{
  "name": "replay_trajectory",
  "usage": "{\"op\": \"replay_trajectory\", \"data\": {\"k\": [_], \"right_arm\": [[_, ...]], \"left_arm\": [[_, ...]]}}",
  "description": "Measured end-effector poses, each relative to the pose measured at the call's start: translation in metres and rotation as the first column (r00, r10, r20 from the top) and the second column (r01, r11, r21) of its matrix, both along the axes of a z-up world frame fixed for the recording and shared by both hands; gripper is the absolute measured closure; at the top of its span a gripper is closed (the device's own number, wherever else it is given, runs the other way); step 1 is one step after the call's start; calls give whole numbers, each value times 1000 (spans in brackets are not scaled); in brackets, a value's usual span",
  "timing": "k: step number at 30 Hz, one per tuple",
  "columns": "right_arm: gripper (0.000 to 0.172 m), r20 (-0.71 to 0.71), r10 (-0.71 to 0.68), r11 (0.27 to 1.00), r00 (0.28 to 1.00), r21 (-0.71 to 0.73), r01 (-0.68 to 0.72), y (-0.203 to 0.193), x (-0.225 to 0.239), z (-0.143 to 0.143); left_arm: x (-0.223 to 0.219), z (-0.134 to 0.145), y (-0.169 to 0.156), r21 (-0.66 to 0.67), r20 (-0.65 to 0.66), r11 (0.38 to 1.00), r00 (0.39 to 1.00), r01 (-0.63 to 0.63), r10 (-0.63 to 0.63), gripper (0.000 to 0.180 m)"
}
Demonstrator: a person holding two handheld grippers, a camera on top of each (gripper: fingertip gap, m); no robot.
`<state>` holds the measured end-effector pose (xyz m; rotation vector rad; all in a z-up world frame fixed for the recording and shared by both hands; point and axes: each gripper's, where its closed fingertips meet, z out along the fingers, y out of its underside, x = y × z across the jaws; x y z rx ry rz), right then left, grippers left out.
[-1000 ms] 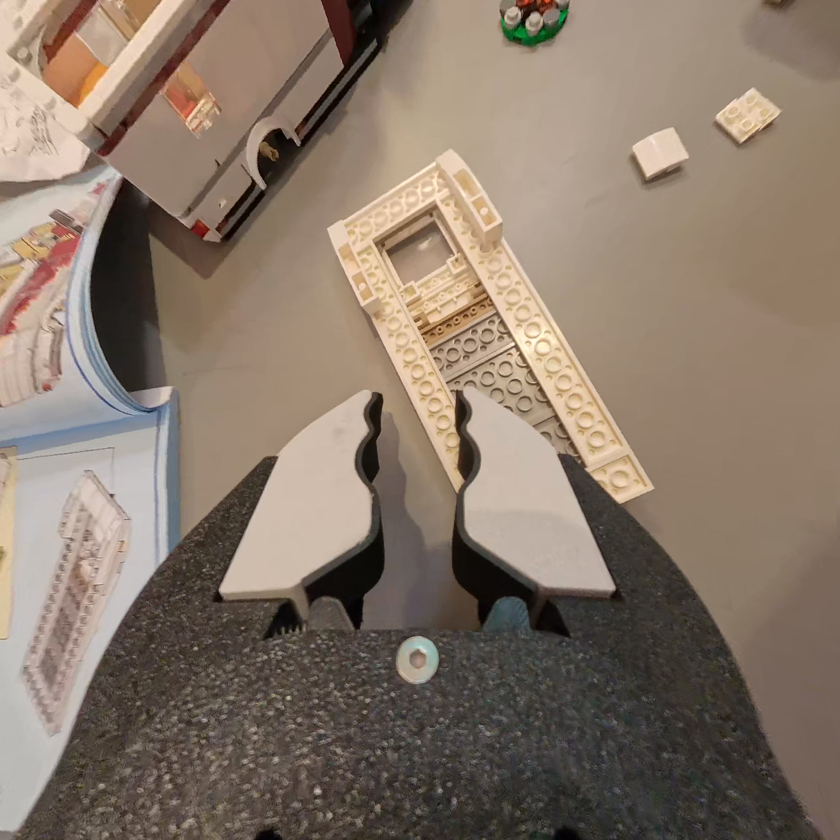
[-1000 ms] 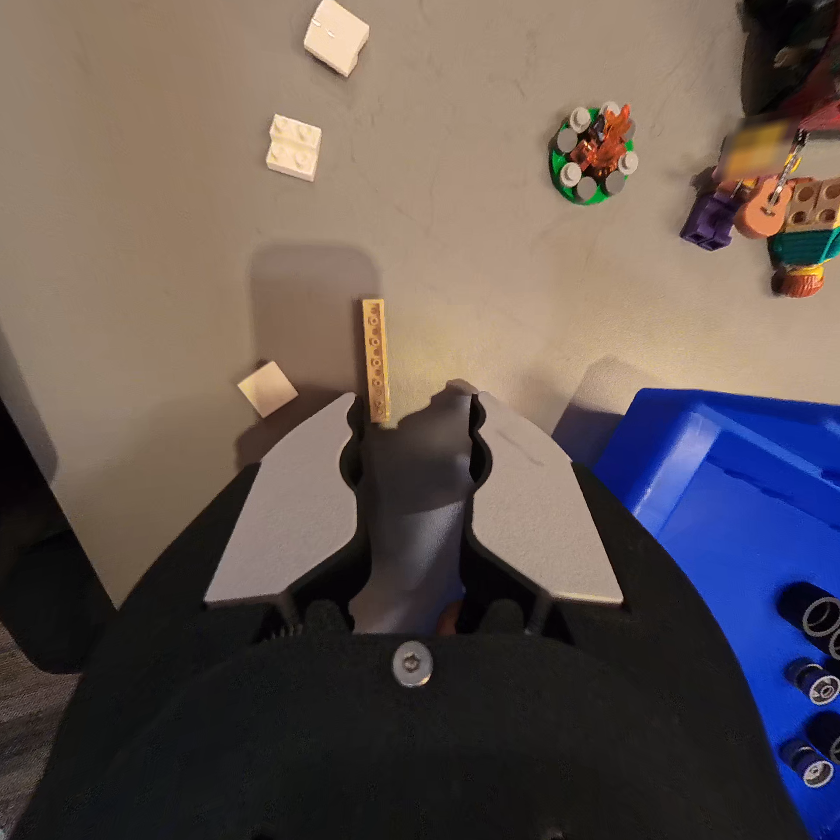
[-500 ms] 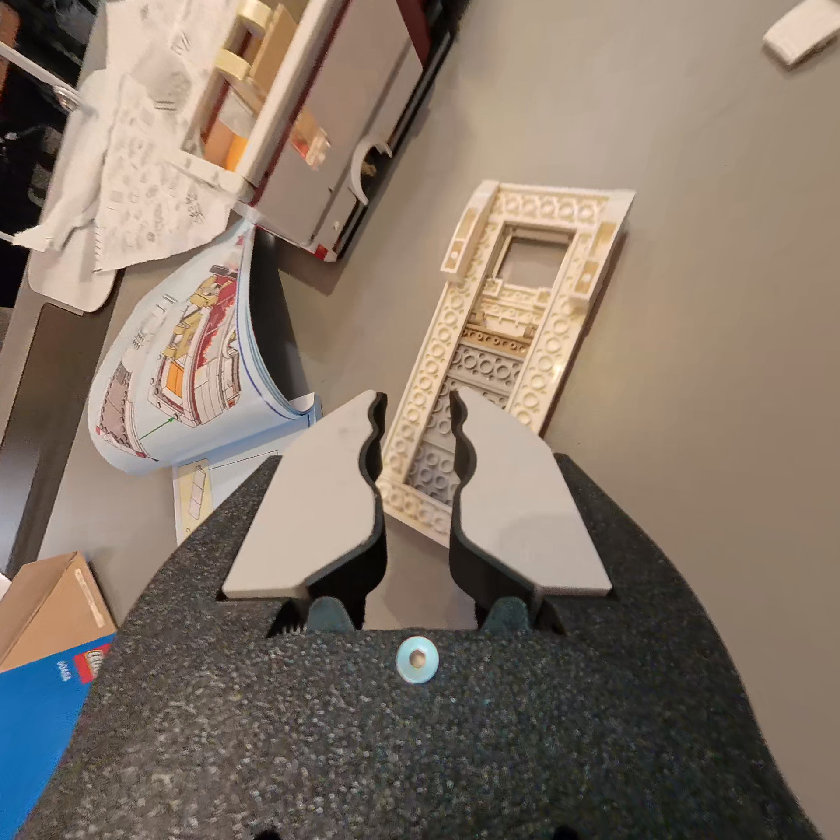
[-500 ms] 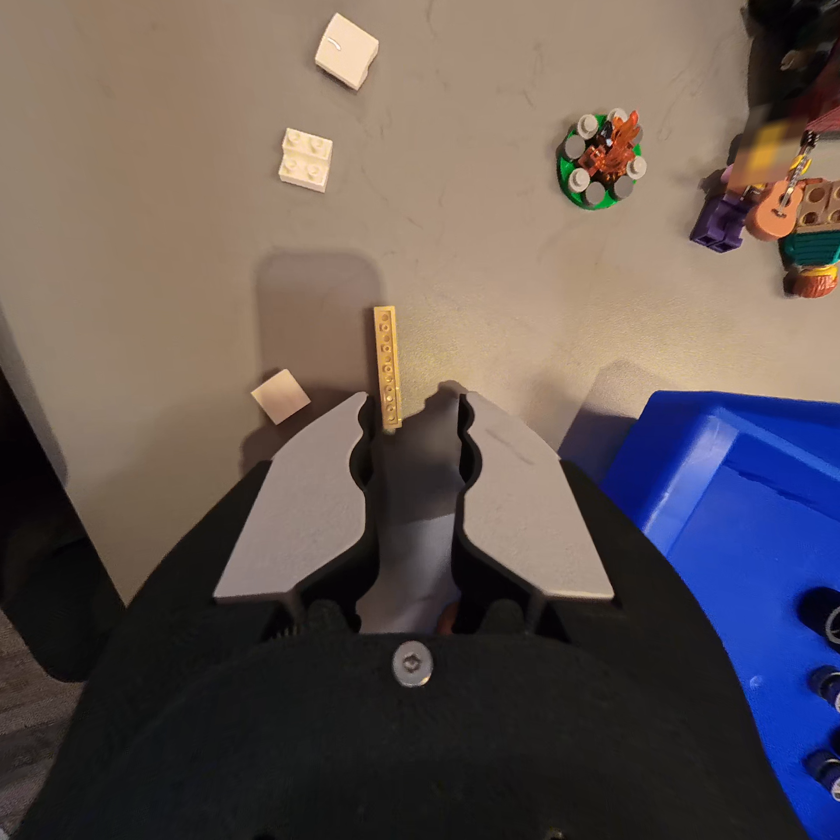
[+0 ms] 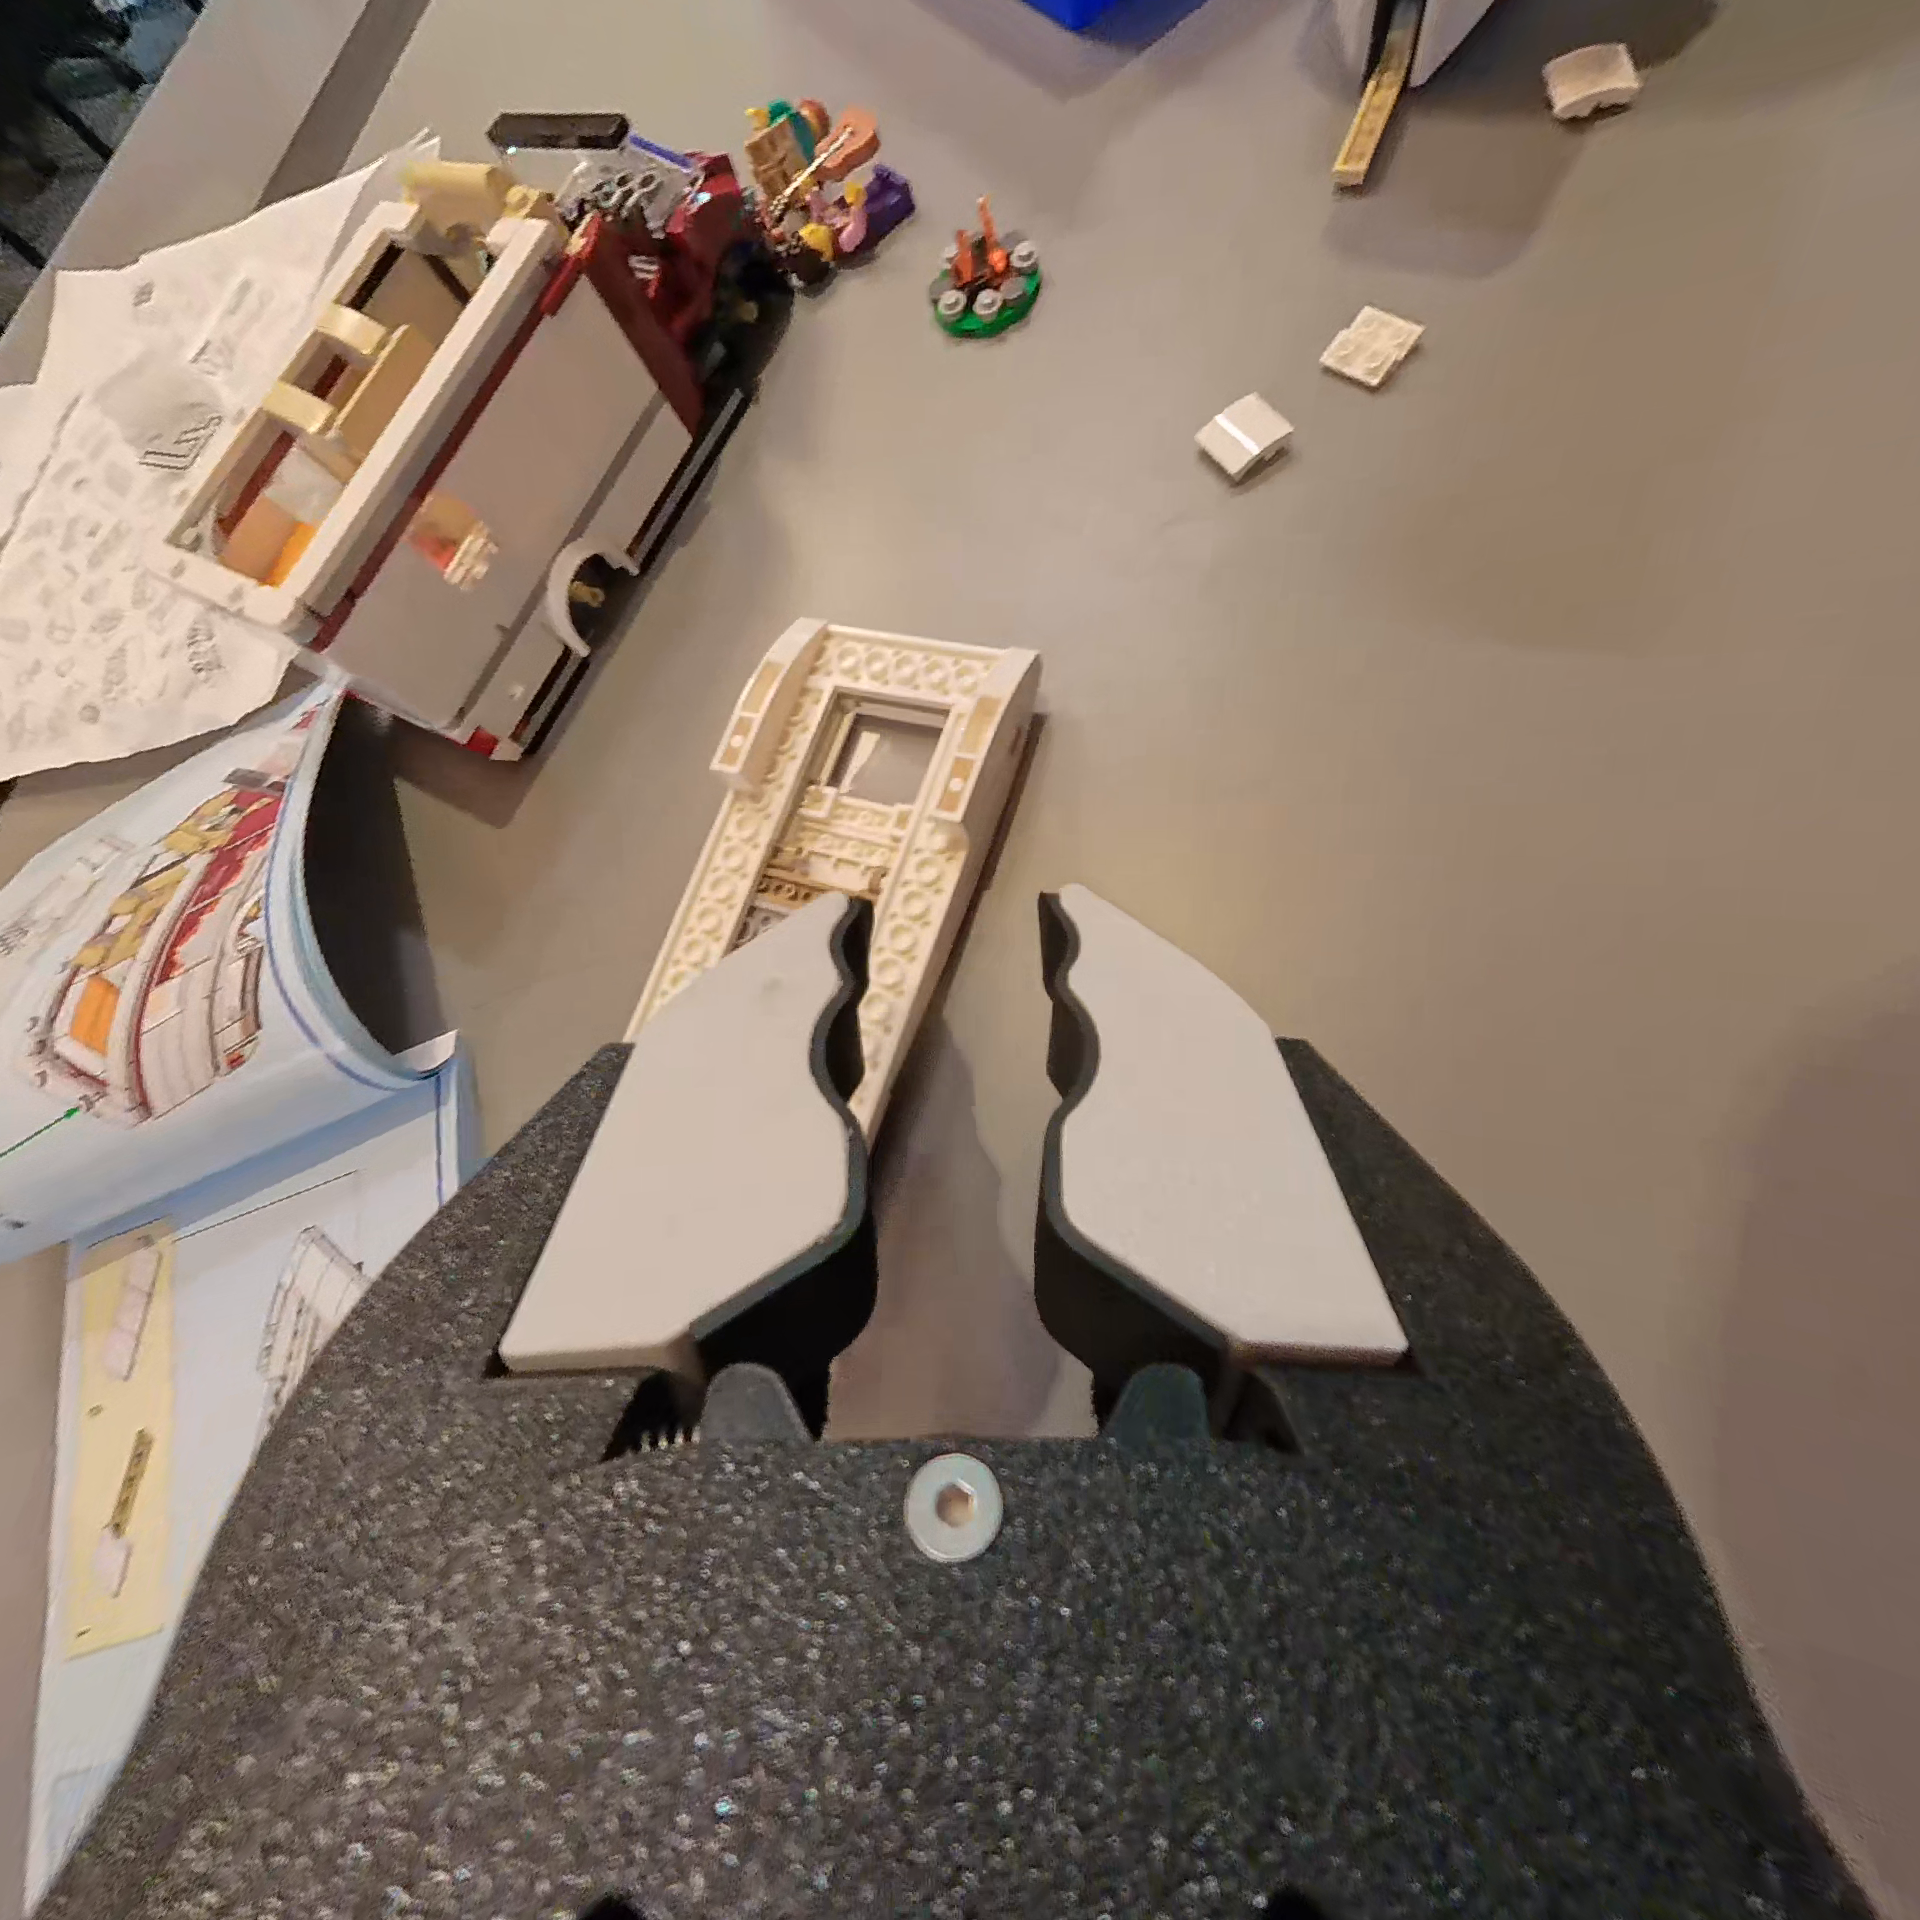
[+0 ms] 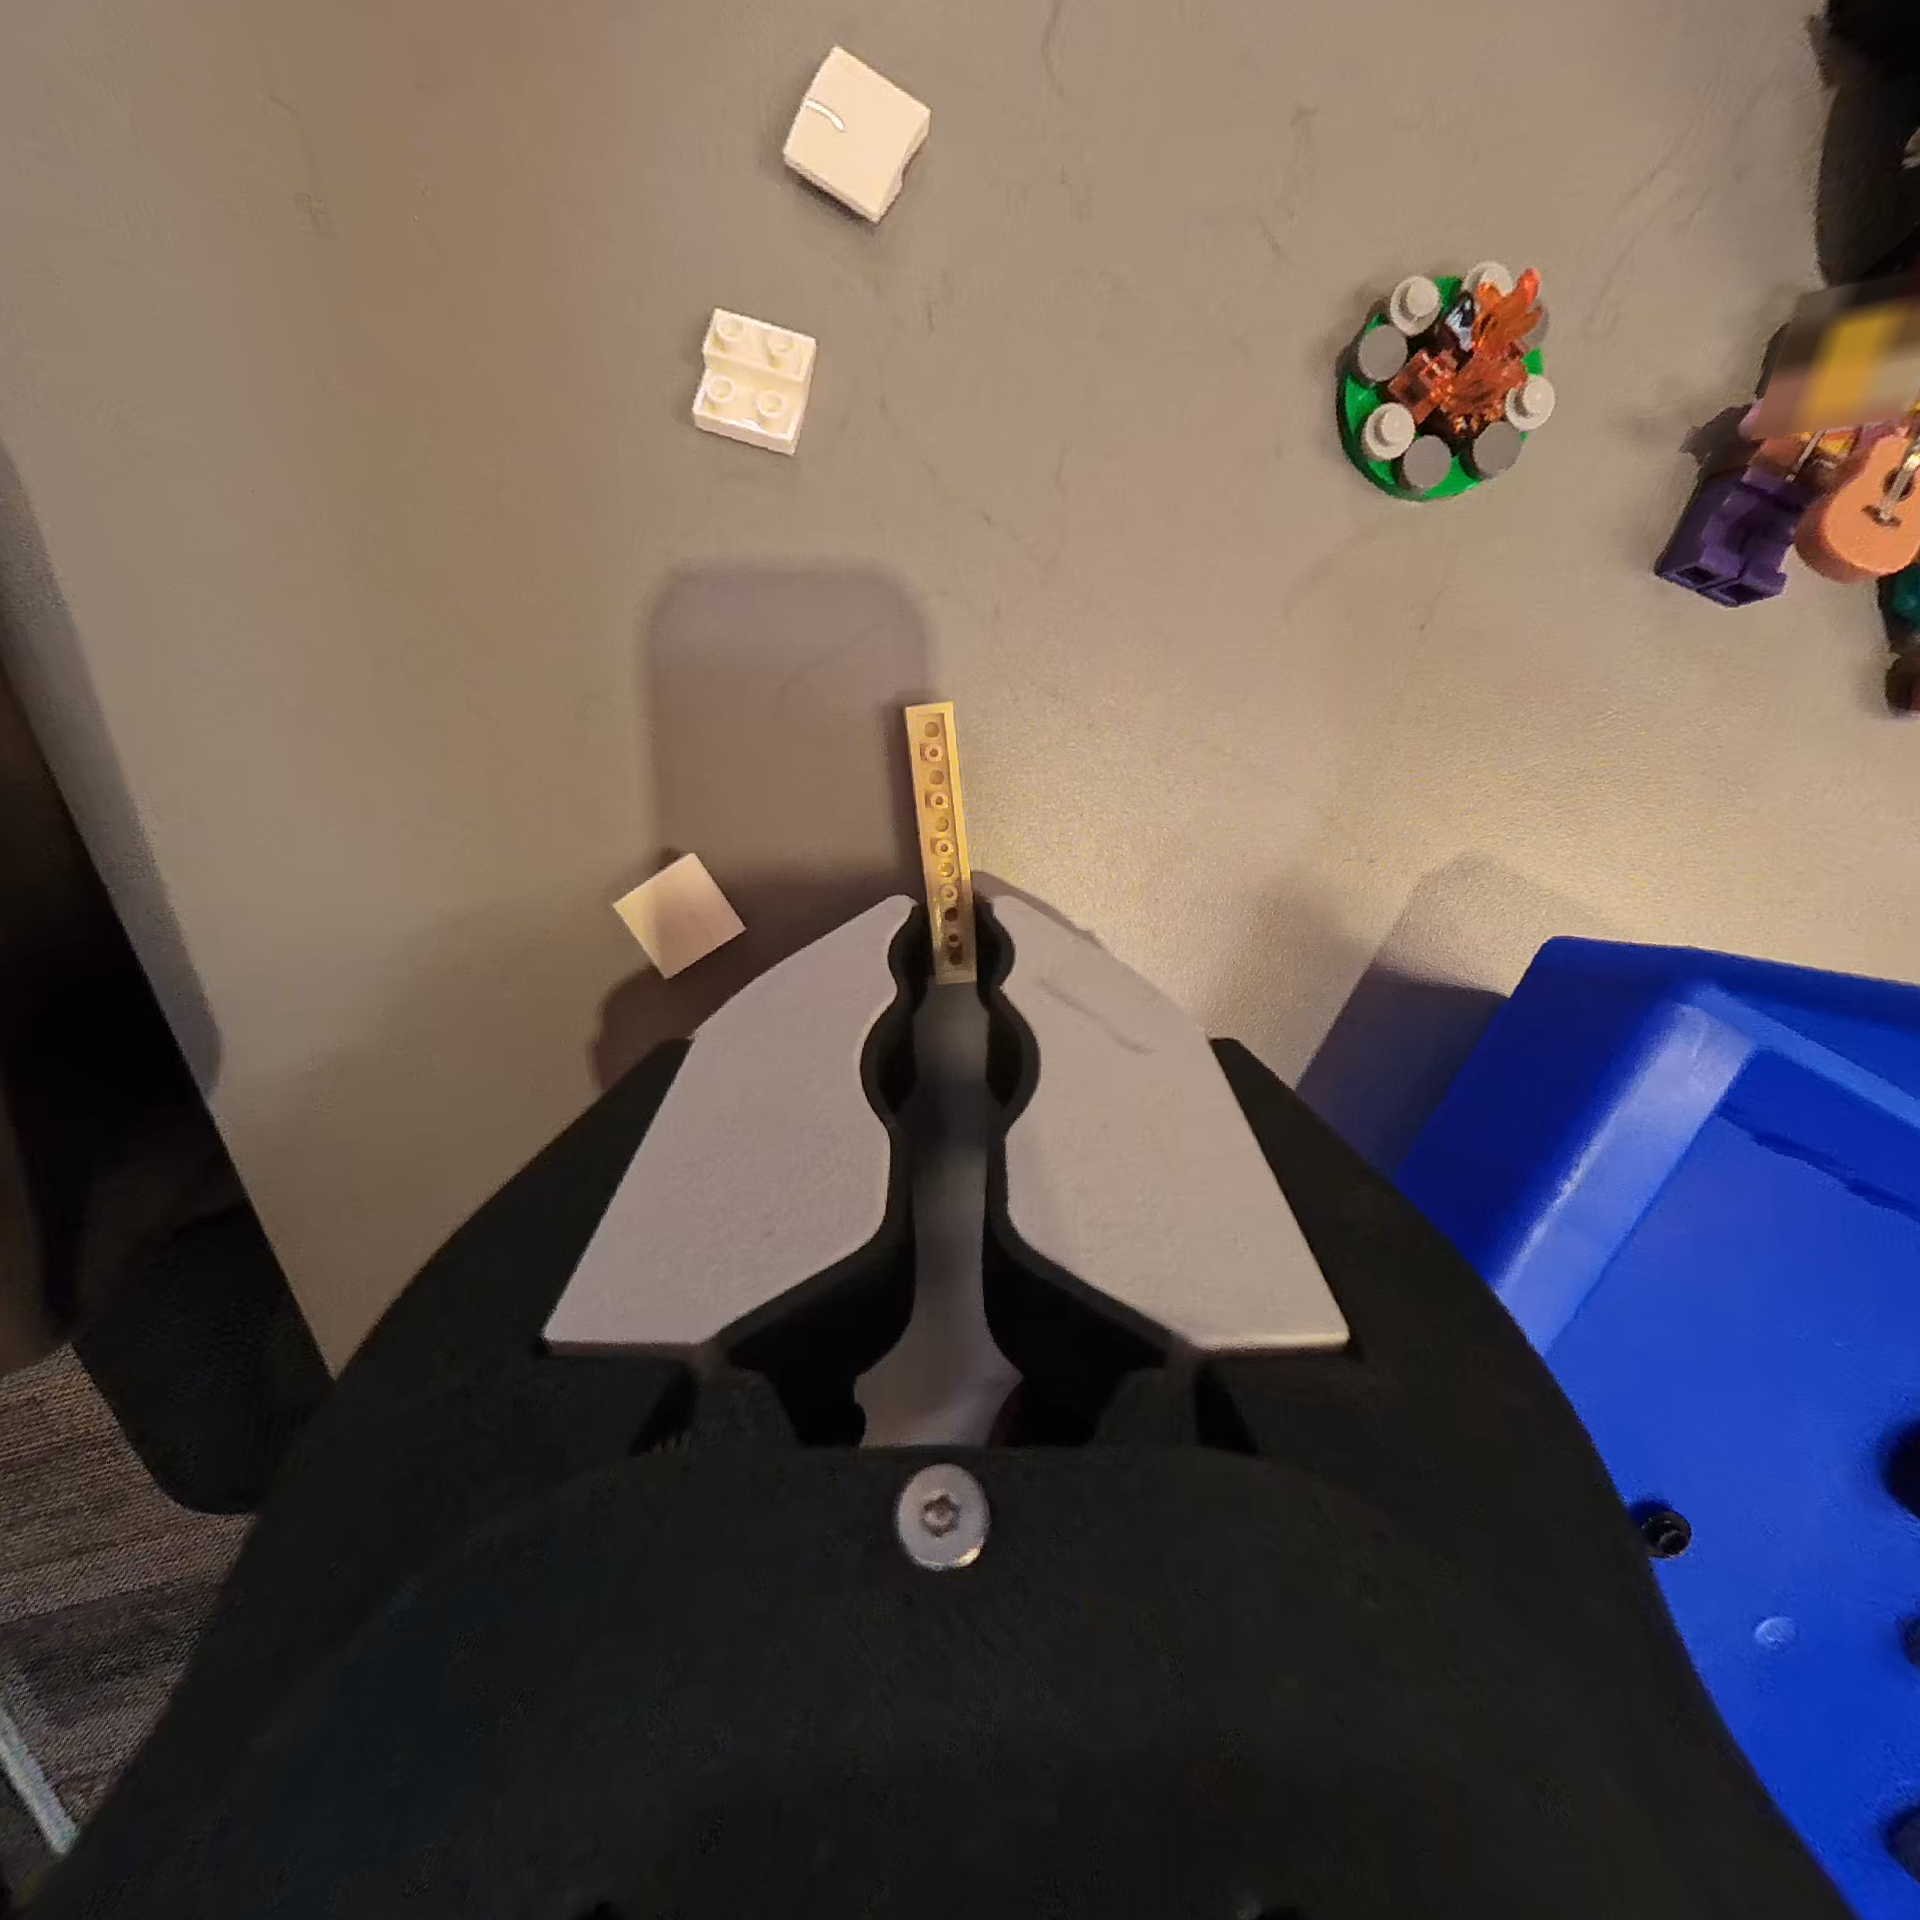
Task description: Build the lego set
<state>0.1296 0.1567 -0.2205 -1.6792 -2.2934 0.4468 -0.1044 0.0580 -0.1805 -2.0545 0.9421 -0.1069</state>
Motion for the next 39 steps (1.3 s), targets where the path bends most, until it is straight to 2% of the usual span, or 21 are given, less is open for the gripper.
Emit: {"op": "replay_trajectory", "data": {"k": [6,12,18,22,24,29,32,39], "right_arm": [[151,-40,-70,997,997,6,70,6,-1,9],[144,-18,-170,981,985,-99,167,-4,1,11],[142,10,-176,981,984,-80,176,-8,-1,1],[151,-5,-169,984,986,-54,168,-3,-9,0],[164,-11,-145,988,989,-55,144,-5,-14,0],[165,-104,-64,997,992,34,68,0,-41,7],[166,-215,42,988,976,157,-8,2,-71,21],[167,-352,341,851,872,509,-128,-3,-144,47]], "left_arm": [[19,0,1,6,55,1000,998,12,-12,148],[40,0,1,24,113,1000,993,16,-18,148],[49,-3,2,17,112,999,993,34,-35,148],[50,-4,4,24,111,999,993,32,-34,148],[49,-4,5,33,110,999,994,26,-29,148],[48,2,12,105,69,994,997,24,-31,148],[51,8,19,174,19,983,998,51,-55,148],[49,26,49,281,-108,953,991,111,-84,146]]}}
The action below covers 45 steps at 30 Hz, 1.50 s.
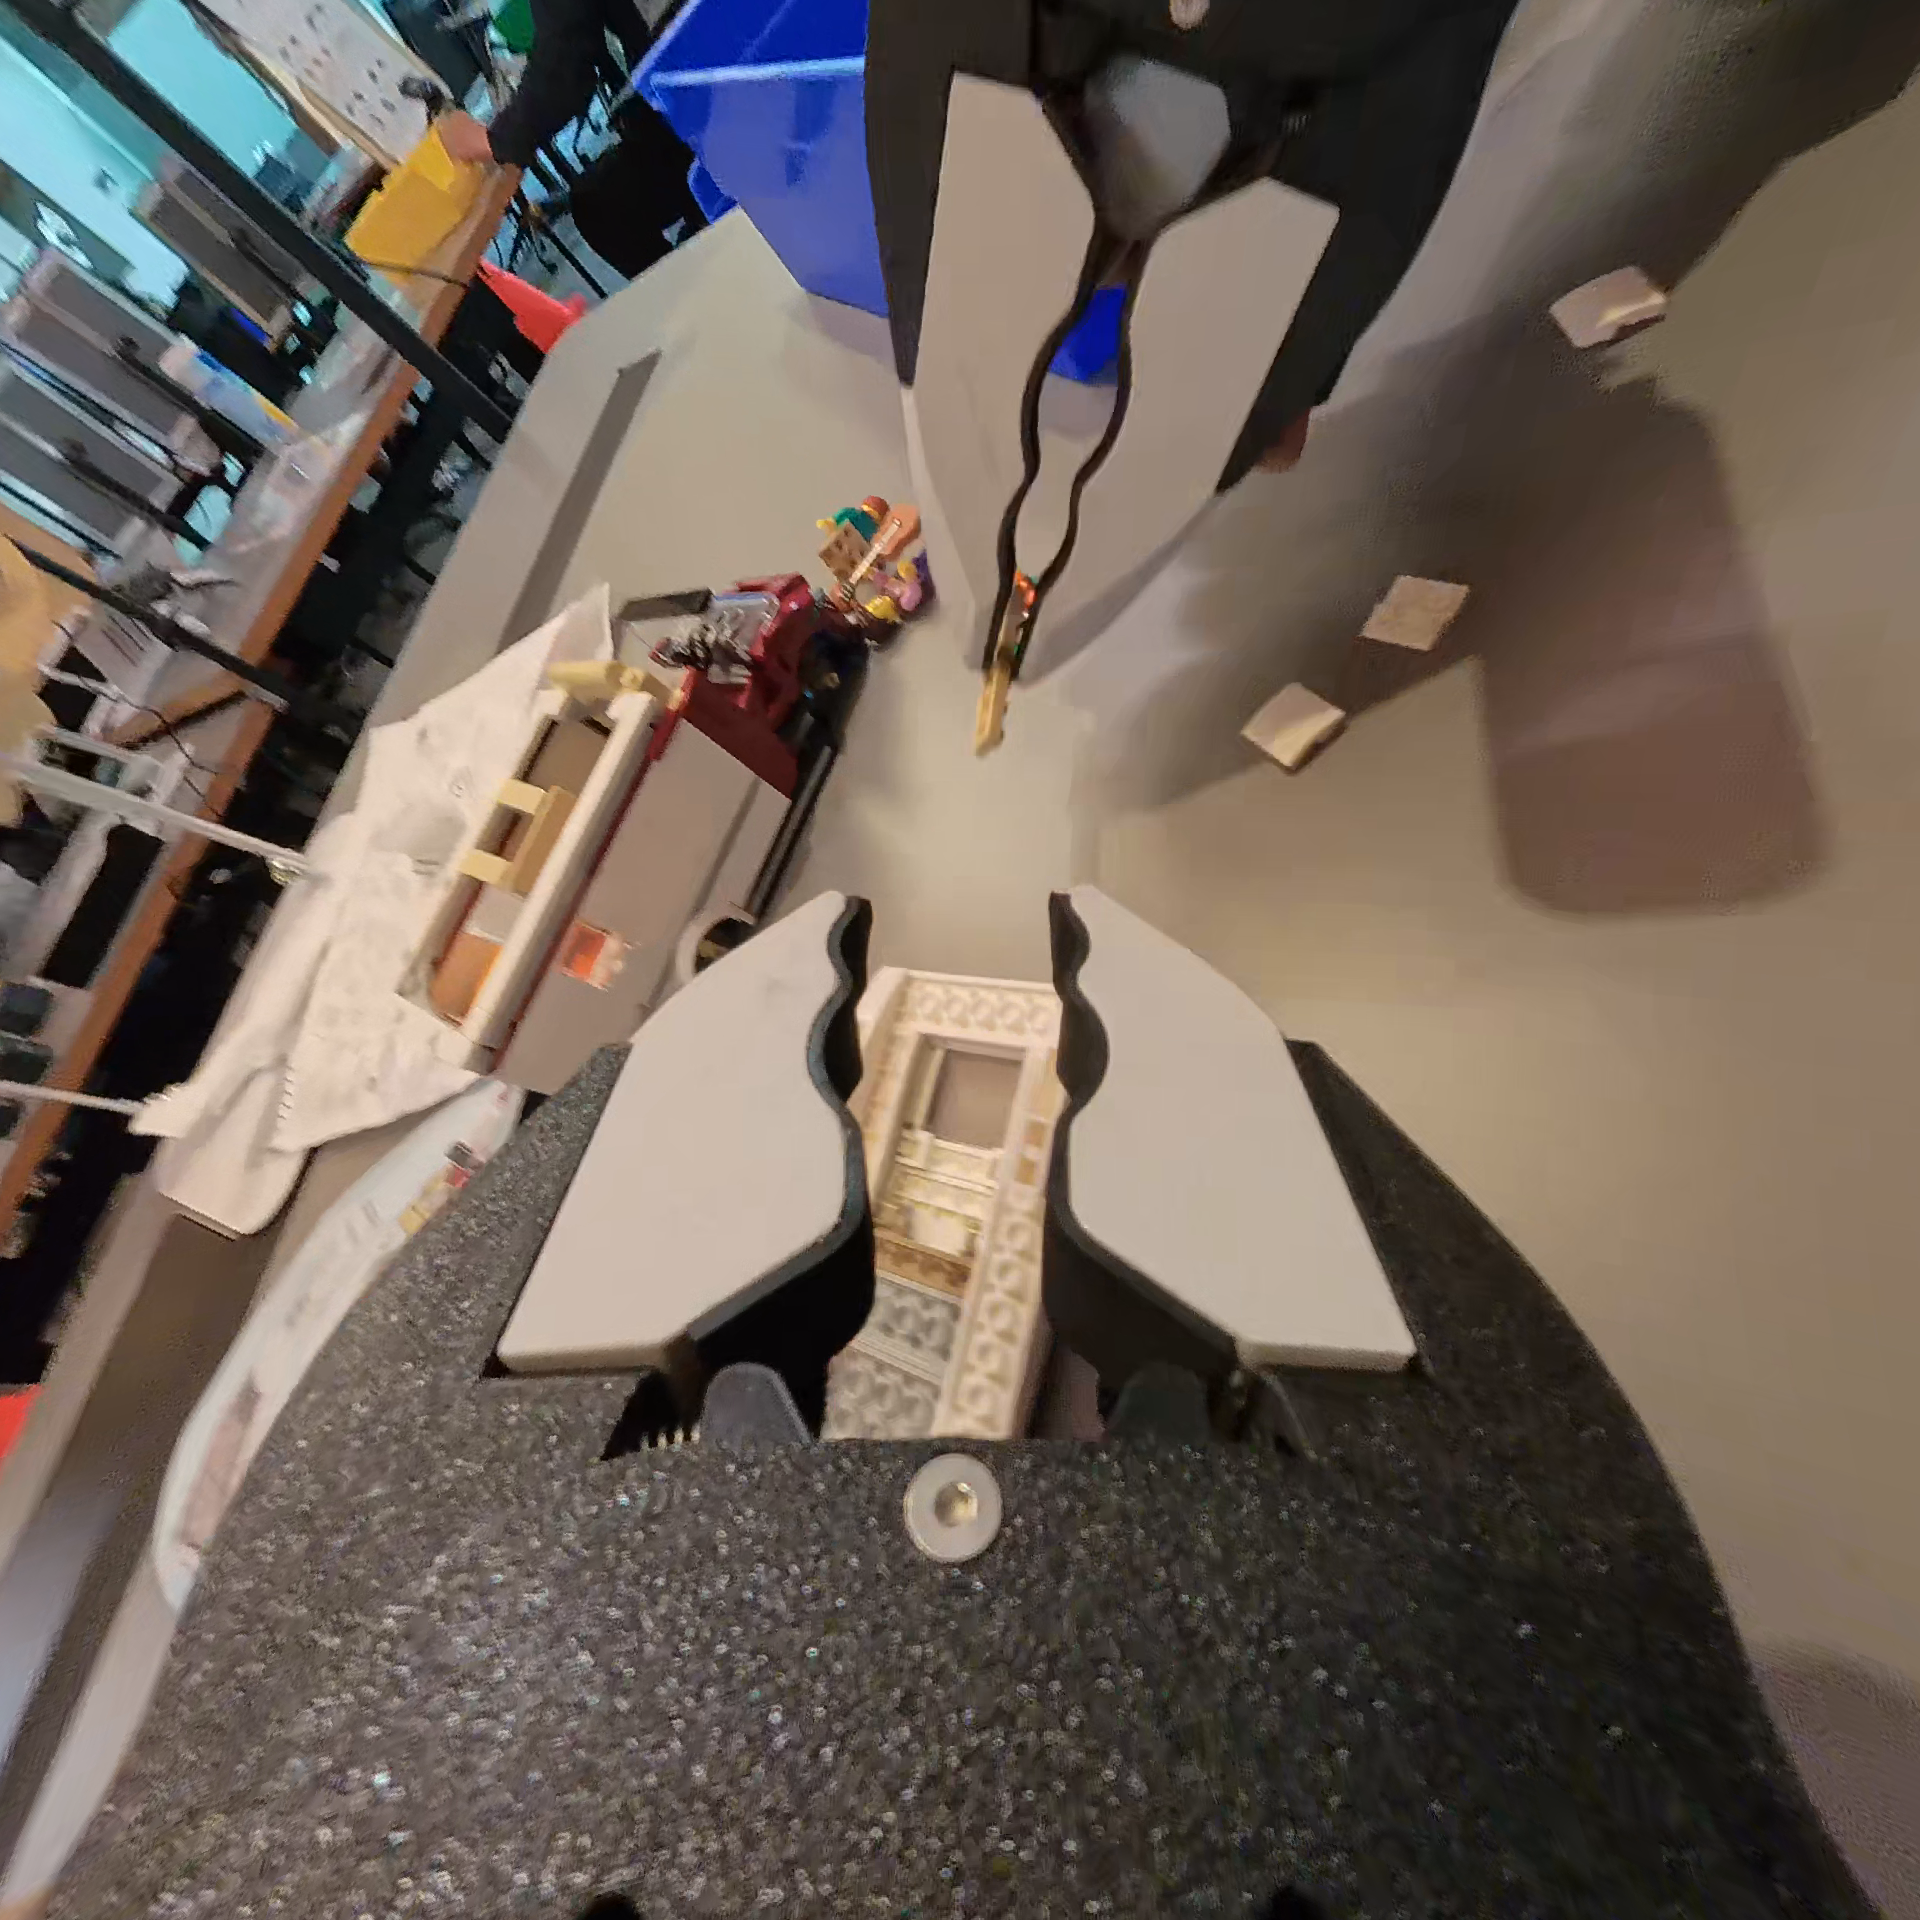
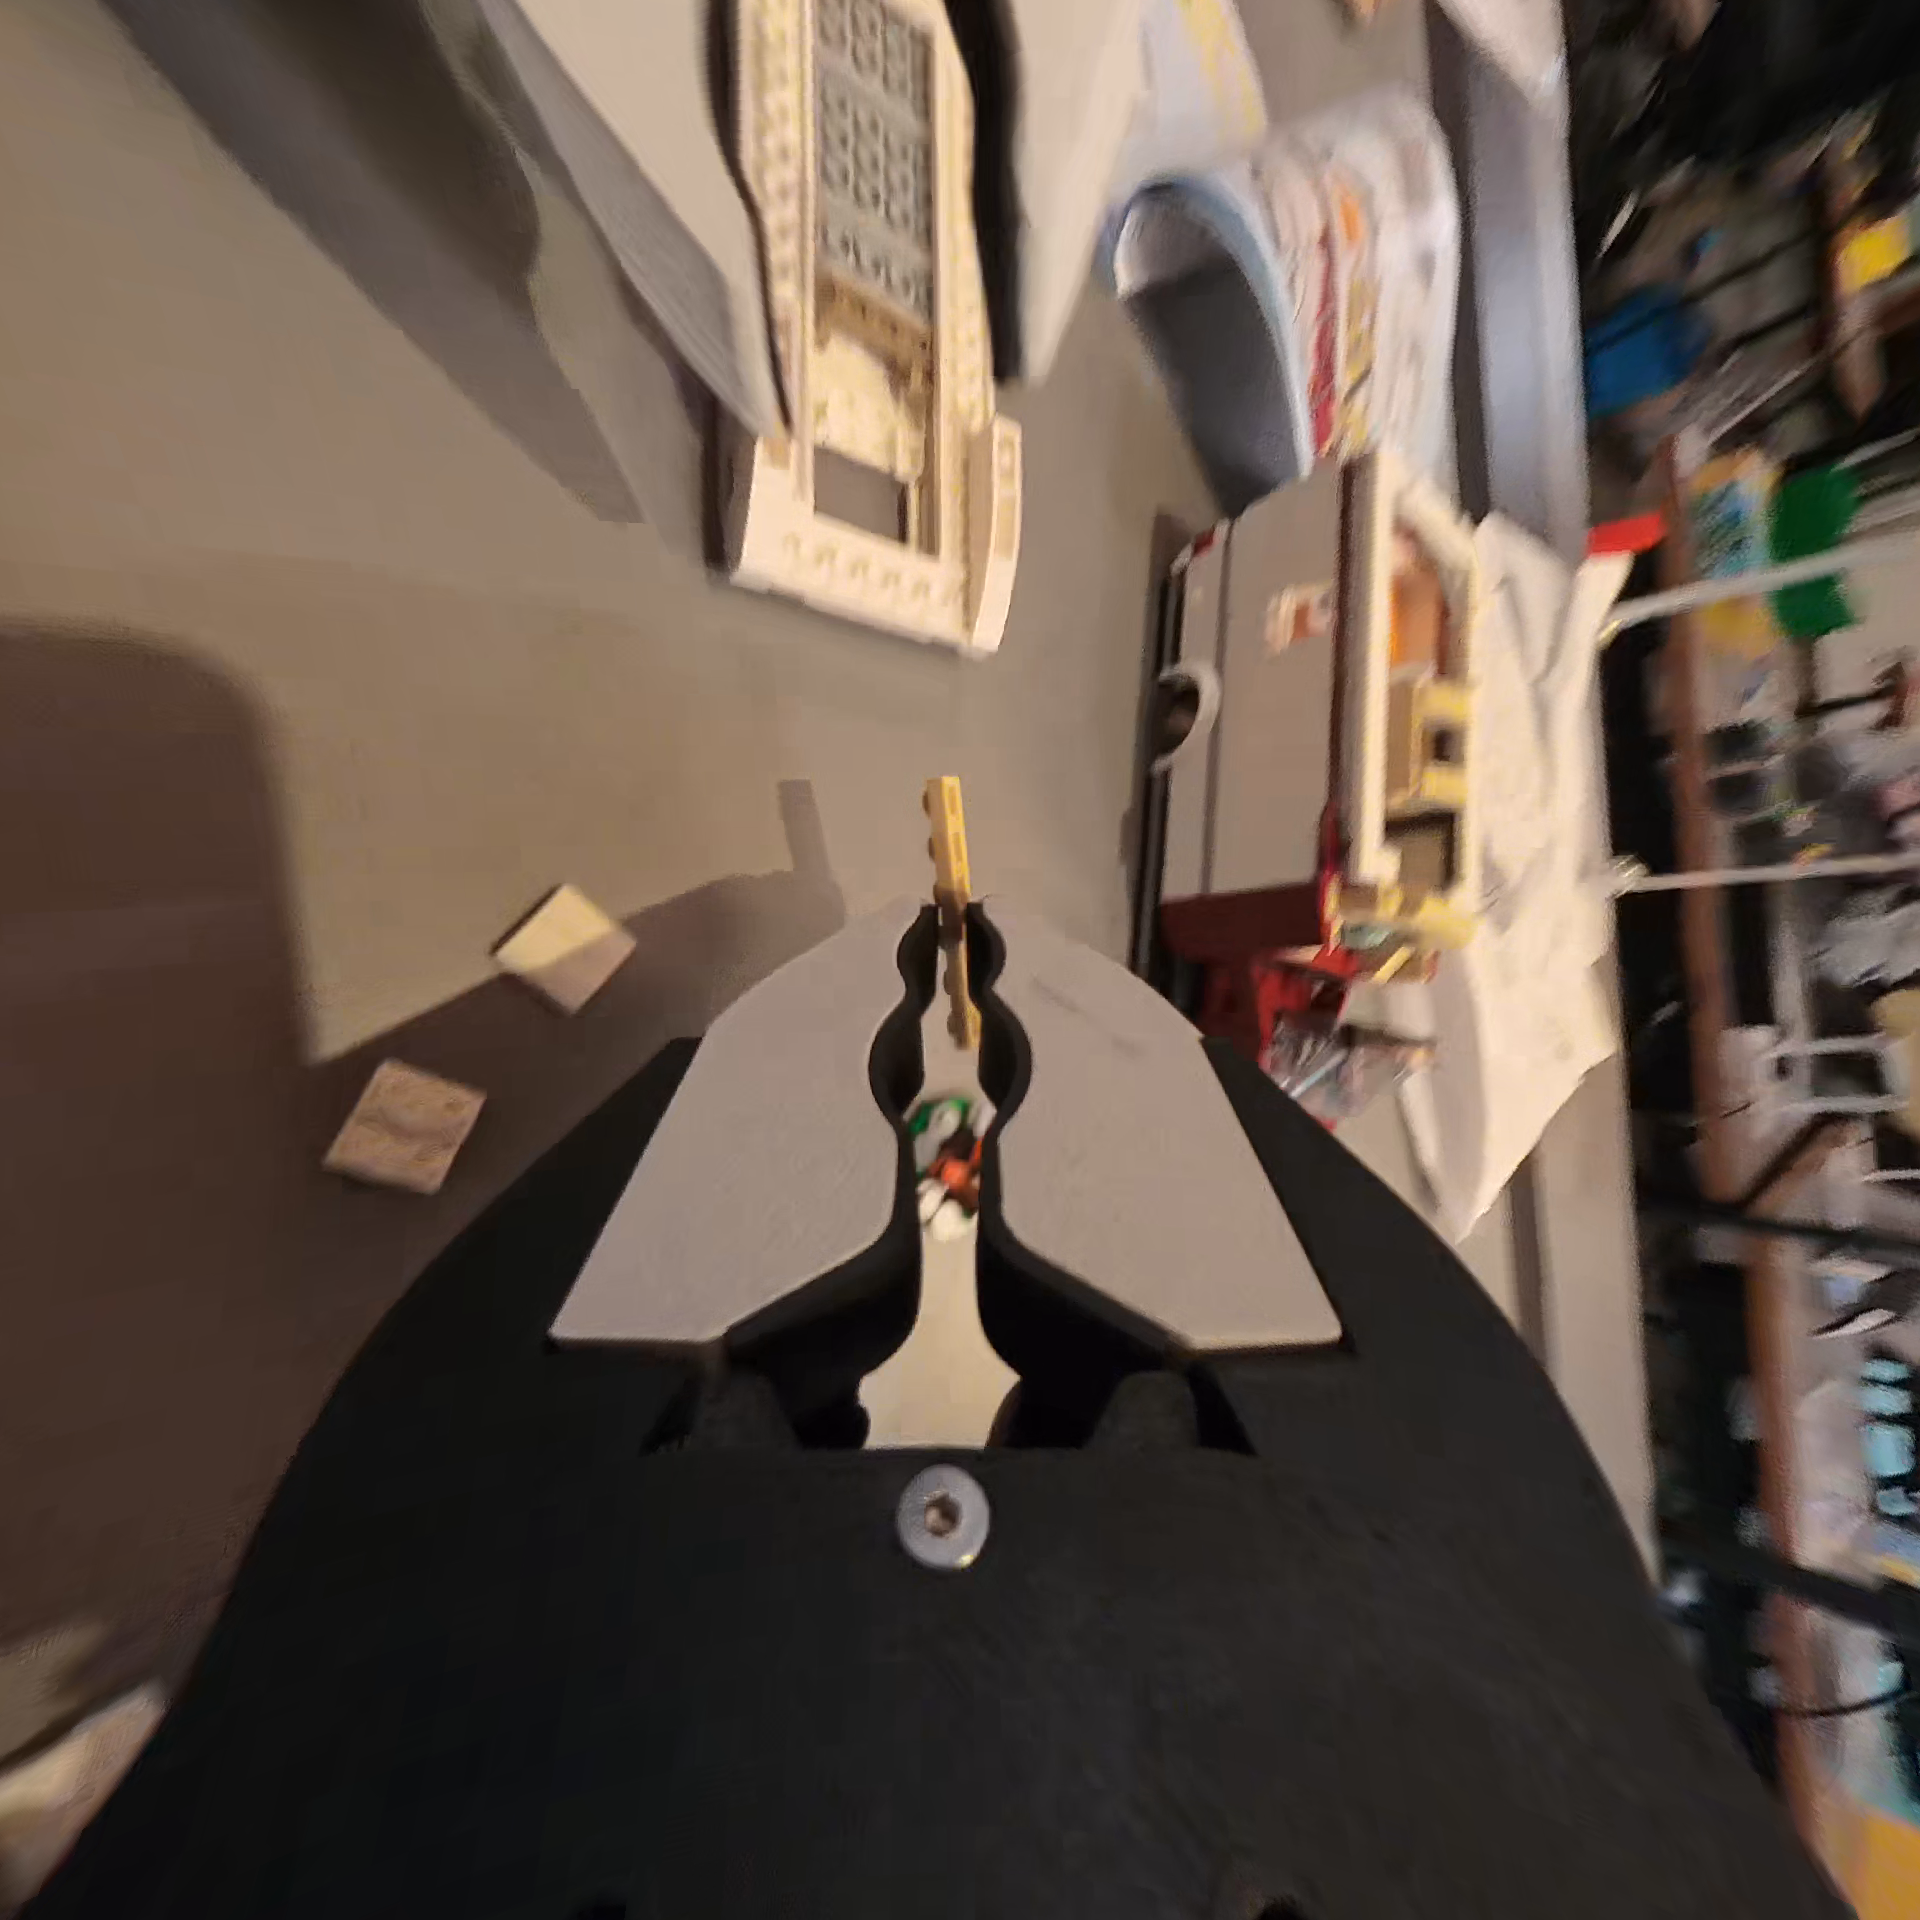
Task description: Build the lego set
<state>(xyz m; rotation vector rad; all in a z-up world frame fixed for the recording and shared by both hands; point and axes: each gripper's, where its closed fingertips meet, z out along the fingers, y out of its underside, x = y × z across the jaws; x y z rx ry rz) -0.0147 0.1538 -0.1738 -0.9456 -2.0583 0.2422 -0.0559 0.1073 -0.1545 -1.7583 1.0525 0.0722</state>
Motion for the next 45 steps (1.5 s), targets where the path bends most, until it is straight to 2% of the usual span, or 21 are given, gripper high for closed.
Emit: {"op": "replay_trajectory", "data": {"k": [4,10,18,28,35,39,45], "right_arm": [[167,-92,86,990,992,117,-75,-5,-24,9],[167,-196,143,982,970,151,-115,-11,-37,13],[167,-241,214,963,947,217,-162,-19,-39,6],[167,-279,297,930,913,302,-210,-28,-45,4],[167,-309,317,920,897,328,-213,-28,-51,6],[167,-322,332,917,887,331,-223,-25,-53,4],[167,-307,364,907,879,333,-259,-24,-57,-2]], "left_arm": [[-3,4,12,66,-79,997,996,51,-46,146],[1,-7,17,80,-85,995,995,59,-52,148],[3,-14,15,139,-162,988,986,70,-47,153],[3,-12,11,216,-223,973,974,82,-32,180],[-2,-10,12,226,-210,973,978,51,-2,179],[-5,-11,10,194,-165,980,986,46,-14,165],[-12,-13,6,140,-127,989,992,41,-23,160]]}}
